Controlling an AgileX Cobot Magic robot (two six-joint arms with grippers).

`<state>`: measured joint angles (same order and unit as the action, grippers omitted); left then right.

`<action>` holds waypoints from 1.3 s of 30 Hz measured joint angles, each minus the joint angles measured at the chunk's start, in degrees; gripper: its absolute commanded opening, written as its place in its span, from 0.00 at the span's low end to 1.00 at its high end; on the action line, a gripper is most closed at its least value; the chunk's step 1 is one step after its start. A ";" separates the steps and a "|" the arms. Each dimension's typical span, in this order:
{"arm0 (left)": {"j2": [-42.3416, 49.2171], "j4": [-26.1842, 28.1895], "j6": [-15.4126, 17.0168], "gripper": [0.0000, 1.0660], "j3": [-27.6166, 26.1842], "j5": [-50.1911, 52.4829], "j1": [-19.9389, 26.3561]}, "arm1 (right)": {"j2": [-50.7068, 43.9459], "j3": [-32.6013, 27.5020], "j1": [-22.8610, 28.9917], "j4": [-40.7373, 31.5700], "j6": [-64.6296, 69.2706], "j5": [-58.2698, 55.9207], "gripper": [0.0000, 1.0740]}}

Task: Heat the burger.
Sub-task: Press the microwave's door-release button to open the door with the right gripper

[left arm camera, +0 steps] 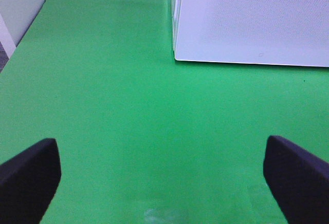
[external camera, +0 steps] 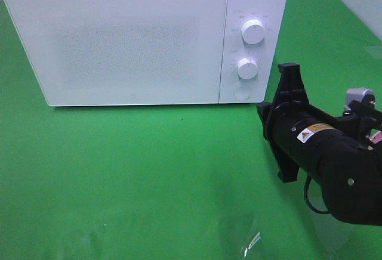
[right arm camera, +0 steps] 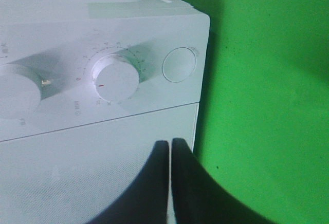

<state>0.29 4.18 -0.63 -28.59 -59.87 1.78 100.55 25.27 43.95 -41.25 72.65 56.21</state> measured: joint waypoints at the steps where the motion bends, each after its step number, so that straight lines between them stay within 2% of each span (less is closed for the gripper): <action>1: 0.00 0.00 0.00 0.94 0.00 0.00 0.00 | 0.00 0.00 0.00 0.00 0.00 0.00 0.00; 9: 0.00 0.00 0.00 0.94 0.00 0.00 0.00 | 4.64 5.27 -6.42 10.08 5.67 -3.44 0.00; 18: 0.00 0.00 0.00 0.94 0.00 0.00 0.00 | 8.19 8.59 -9.28 11.80 6.76 -5.21 0.00; 26: 0.00 0.00 0.00 0.94 0.00 0.00 0.00 | 13.12 14.73 -13.01 15.36 7.28 -6.42 0.00; 39: 0.00 0.00 0.00 0.94 0.00 0.00 0.00 | 18.39 19.82 -14.27 16.50 8.19 -8.14 0.00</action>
<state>0.29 4.18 -0.63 -28.59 -59.87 1.78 118.95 45.09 29.68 -24.75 80.84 48.07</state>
